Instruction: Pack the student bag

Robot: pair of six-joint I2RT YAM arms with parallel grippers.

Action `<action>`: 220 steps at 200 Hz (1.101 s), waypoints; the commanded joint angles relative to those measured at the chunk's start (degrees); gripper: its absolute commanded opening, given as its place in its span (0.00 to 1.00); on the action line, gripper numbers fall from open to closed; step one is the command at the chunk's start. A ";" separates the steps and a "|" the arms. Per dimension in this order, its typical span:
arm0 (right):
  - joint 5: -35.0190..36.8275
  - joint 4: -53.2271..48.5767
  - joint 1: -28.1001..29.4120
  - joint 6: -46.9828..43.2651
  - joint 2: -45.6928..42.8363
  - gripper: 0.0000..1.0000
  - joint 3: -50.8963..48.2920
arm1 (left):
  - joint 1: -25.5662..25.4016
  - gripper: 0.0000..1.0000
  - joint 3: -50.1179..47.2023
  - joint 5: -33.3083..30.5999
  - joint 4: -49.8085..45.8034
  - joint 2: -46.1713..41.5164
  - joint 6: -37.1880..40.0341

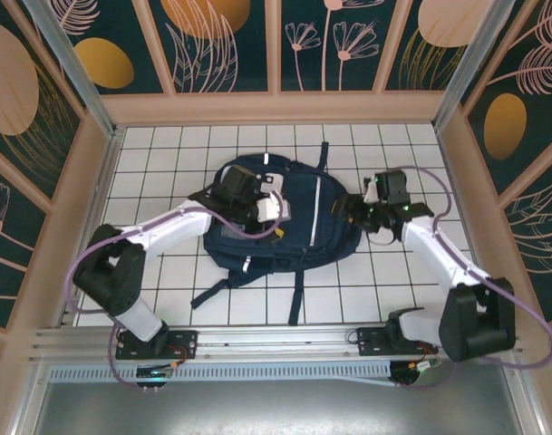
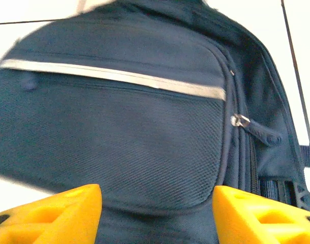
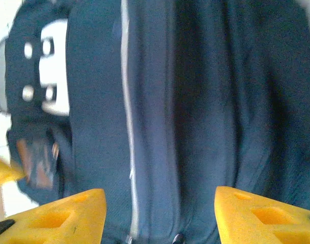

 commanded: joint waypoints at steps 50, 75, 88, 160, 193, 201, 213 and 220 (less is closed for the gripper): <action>-2.05 -1.99 10.09 9.75 -5.28 0.57 -8.16 | -4.19 0.73 -2.43 -0.05 0.82 5.77 12.20; -0.90 -1.41 11.82 10.71 -5.08 0.56 -7.96 | -6.52 0.60 -6.18 -9.60 11.77 5.19 8.37; -1.57 0.39 13.38 12.04 -4.89 0.55 -8.31 | -6.77 0.42 -6.95 -12.29 14.36 5.86 6.09; 10.37 4.17 21.20 15.53 0.96 0.44 -6.37 | -6.77 0.00 -1.27 -2.88 5.71 4.34 1.93; 16.89 2.45 21.88 15.67 2.51 0.45 -4.24 | -6.74 0.00 -2.65 -1.50 7.78 1.05 -1.21; 16.73 2.67 22.03 15.47 3.08 0.44 -3.89 | -6.74 0.00 -2.51 -1.49 7.91 1.04 -1.62; 15.72 3.06 22.60 15.47 4.42 0.42 -3.27 | -6.73 0.00 -2.49 -1.74 8.69 1.13 -2.26; 15.77 3.38 23.47 15.63 5.08 0.42 -2.89 | -6.75 0.00 -2.37 -1.74 8.92 1.36 -2.65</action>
